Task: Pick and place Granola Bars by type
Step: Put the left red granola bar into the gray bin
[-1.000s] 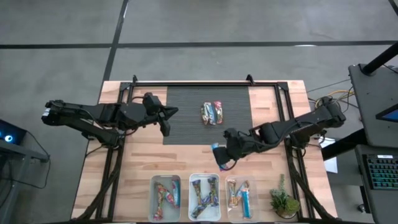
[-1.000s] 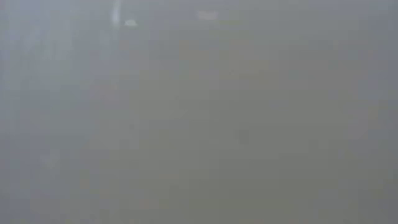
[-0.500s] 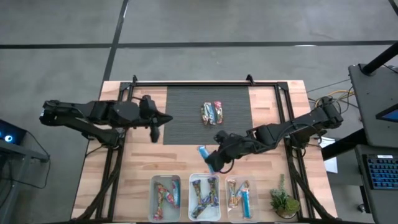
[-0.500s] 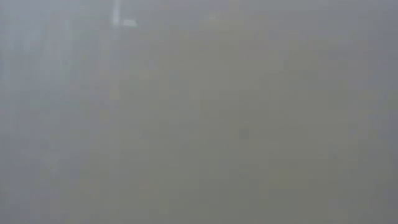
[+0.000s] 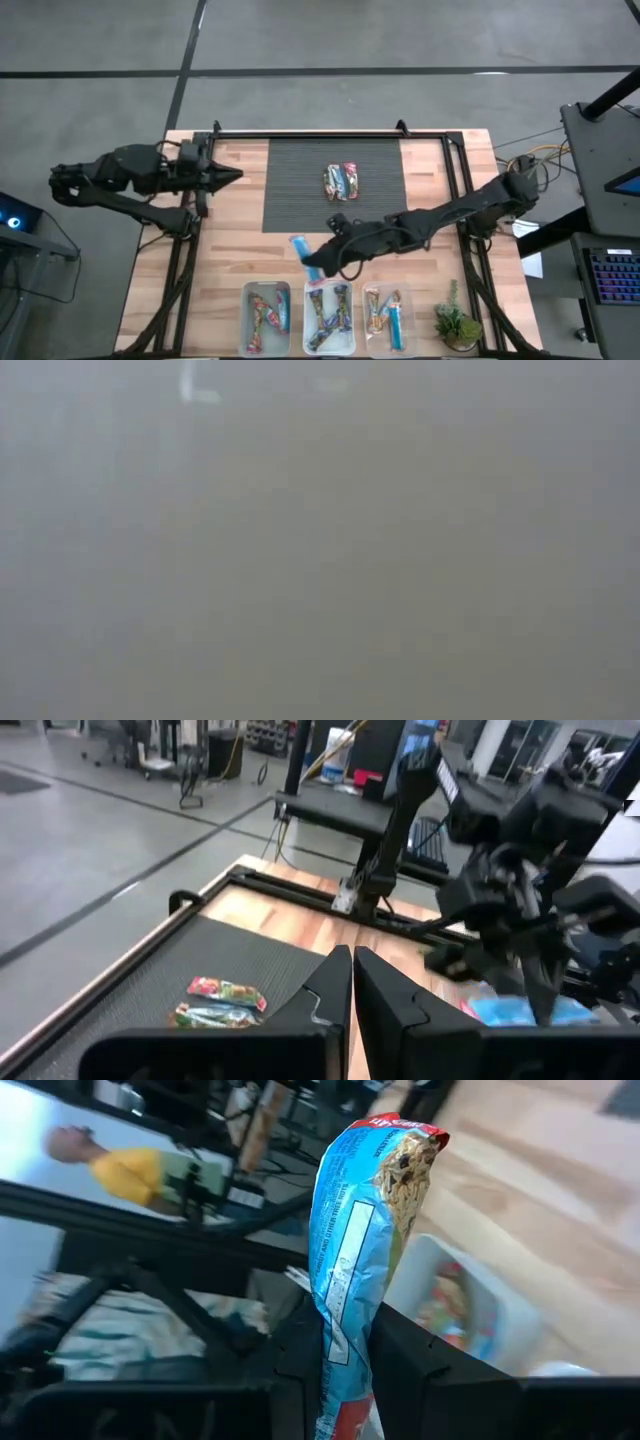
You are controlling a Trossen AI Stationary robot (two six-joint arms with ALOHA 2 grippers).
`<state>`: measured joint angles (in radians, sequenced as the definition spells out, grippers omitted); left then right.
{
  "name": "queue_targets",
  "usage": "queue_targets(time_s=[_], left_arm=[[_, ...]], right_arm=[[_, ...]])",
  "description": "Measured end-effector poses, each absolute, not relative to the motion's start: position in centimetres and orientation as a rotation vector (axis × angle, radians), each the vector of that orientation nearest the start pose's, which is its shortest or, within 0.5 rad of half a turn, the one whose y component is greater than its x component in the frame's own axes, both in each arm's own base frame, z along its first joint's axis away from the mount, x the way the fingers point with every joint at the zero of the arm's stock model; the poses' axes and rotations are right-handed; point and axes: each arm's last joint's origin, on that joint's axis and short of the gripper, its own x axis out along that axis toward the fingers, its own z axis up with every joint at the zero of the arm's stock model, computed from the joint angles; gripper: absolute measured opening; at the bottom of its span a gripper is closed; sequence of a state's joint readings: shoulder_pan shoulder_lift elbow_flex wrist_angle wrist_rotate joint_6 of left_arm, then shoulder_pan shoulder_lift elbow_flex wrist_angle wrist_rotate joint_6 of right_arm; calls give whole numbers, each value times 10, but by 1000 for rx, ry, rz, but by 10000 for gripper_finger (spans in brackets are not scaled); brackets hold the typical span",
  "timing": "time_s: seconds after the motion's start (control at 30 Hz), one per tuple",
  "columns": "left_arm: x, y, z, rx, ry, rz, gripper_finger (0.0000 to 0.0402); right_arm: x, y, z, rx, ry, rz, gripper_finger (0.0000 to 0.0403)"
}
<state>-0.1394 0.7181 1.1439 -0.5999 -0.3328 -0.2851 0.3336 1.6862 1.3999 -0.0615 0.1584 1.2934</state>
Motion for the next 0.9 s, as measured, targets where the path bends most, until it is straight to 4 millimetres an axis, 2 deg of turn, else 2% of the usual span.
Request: queue_targets(time_s=[0.17, 0.47, 0.6, 0.9], left_arm=[[107, -6, 418, -217, 129, 209, 0], [105, -5, 418, -211, 128, 208, 0], [107, -5, 417, -217, 135, 209, 0], [106, -5, 415, -222, 156, 213, 0]], right_arm=[[403, 135, 312, 1239, 320, -10, 61], [454, 154, 294, 1242, 351, 28, 61], [475, 163, 281, 1260, 413, 58, 61], [505, 178, 252, 1346, 597, -72, 61]])
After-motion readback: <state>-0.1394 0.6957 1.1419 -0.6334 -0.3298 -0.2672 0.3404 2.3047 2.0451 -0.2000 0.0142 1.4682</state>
